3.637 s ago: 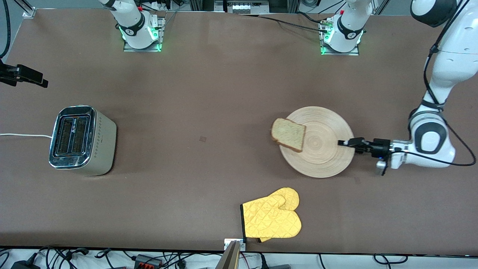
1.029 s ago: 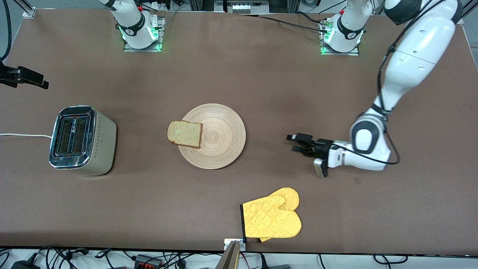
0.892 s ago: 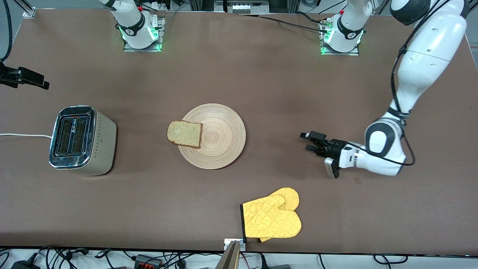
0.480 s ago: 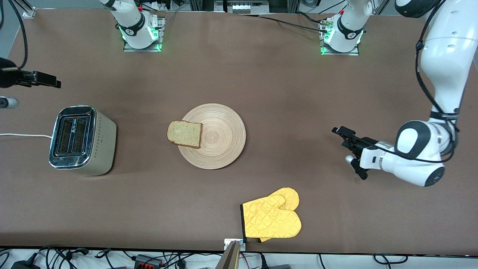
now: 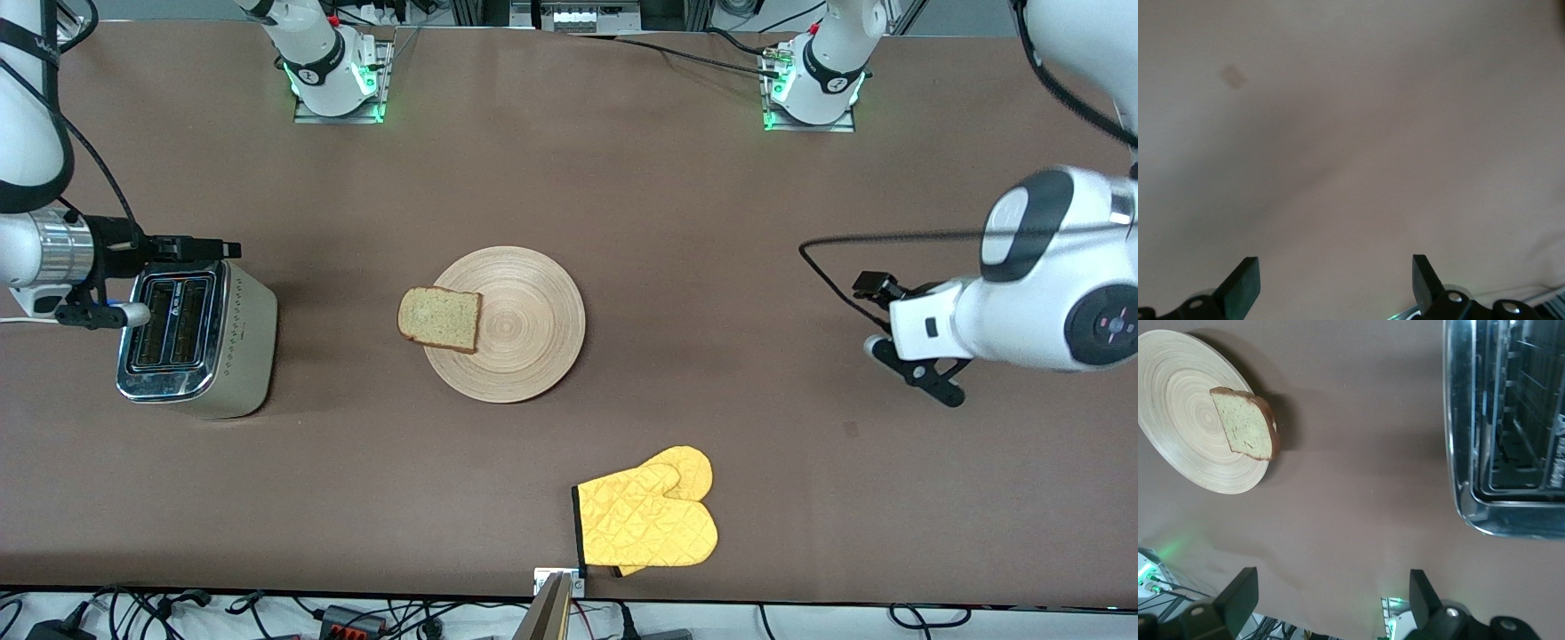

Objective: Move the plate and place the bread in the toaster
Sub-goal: 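Move the right gripper to the bread slice on the plate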

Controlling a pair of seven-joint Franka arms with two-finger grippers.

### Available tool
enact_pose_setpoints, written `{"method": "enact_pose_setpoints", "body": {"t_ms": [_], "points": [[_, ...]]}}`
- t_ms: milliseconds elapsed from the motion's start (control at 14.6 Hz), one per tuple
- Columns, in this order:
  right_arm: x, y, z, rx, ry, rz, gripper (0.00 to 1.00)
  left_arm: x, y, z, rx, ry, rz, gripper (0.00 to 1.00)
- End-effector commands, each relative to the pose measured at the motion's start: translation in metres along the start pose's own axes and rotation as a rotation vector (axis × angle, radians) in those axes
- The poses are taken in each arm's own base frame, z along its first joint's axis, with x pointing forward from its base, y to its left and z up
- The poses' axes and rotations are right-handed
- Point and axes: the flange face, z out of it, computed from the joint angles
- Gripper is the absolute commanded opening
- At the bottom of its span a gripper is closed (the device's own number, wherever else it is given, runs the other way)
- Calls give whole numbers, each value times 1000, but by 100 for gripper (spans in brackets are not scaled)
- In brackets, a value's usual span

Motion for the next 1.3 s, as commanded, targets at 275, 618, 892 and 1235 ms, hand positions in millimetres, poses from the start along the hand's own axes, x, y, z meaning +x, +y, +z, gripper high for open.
{"method": "enact_pose_setpoints", "body": {"t_ms": [275,618,892,1235], "points": [[-40,-51,93,-28,200,-11,100,-107,-10,-66,41,230,-415,100],[-28,-41,154,22,280,39,100,-137,-6,-71,60,356,-514,100],[-3,-24,192,199,281,19,100,-138,5,-76,58,341,-501,100],[16,-16,217,200,359,-42,100,-139,5,-80,59,347,-501,100]]}}
